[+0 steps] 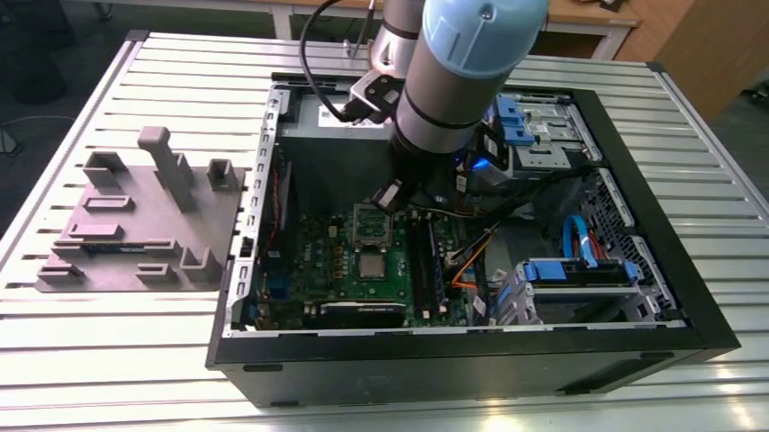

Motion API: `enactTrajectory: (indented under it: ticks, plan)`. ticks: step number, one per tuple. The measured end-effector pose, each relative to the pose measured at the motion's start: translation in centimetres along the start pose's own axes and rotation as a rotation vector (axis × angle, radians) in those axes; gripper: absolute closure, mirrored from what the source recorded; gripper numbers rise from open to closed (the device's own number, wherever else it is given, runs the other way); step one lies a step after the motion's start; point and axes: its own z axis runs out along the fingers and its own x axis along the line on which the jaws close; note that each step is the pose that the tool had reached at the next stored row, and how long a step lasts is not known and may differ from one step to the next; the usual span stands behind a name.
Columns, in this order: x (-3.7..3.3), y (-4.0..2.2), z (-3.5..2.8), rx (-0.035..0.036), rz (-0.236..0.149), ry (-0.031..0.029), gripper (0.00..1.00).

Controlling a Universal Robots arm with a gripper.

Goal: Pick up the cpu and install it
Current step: 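Close the cpu cover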

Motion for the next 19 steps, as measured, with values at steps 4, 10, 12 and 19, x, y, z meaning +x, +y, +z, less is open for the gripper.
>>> enactTrajectory:
  ticks: [4, 10, 12, 19]
  plan:
    - [0.05, 0.11, -0.16, 0.0113, 0.001, 0.0139, 0.90]
    - [0.12, 0.33, -0.51, 0.0212, 0.002, 0.0260, 0.90]
    - [0.14, 0.42, -0.69, 0.0217, 0.002, 0.0267, 0.90]
    - [0.18, 0.66, -1.22, 0.0225, 0.002, 0.0276, 0.90]
